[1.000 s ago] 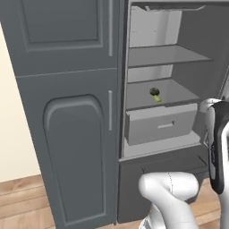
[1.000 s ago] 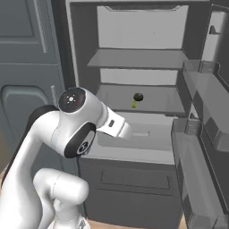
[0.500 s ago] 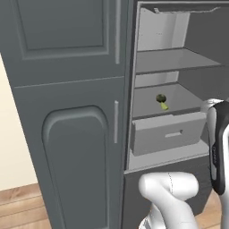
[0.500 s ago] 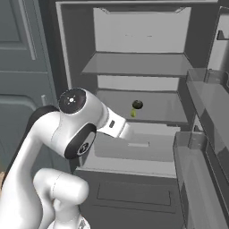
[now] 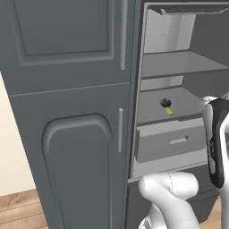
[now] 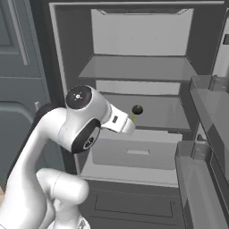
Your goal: Take the lemon wedge from the fridge and place it on the plate with fish on the dining counter.
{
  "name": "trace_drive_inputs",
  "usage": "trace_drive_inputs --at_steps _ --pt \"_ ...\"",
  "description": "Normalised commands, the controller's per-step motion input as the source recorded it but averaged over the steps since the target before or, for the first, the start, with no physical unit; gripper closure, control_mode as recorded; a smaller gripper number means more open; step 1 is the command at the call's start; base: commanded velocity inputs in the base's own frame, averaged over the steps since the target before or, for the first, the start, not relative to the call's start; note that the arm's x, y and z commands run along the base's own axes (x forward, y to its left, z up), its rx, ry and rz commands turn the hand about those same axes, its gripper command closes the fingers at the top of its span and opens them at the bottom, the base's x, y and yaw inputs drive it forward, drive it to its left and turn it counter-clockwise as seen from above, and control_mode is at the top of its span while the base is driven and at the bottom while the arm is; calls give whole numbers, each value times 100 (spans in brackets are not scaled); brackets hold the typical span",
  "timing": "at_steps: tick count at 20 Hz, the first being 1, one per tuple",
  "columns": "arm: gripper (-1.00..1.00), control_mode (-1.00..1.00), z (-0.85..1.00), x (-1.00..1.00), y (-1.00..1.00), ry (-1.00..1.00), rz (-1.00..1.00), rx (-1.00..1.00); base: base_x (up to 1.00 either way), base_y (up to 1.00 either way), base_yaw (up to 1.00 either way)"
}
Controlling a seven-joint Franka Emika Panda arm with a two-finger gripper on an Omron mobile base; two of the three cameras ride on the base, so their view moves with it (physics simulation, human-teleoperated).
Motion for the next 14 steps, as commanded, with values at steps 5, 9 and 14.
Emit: trace_drive_inputs --at_steps 5,9,14 --pt "-100 -100 -3 70 -1 0 24 0 0 0 0" --pt "-100 -100 -25 76 0 5 22 -1 0 0 0" --pt "-100 -100 -23 39 1 11 12 -5 0 0 0"
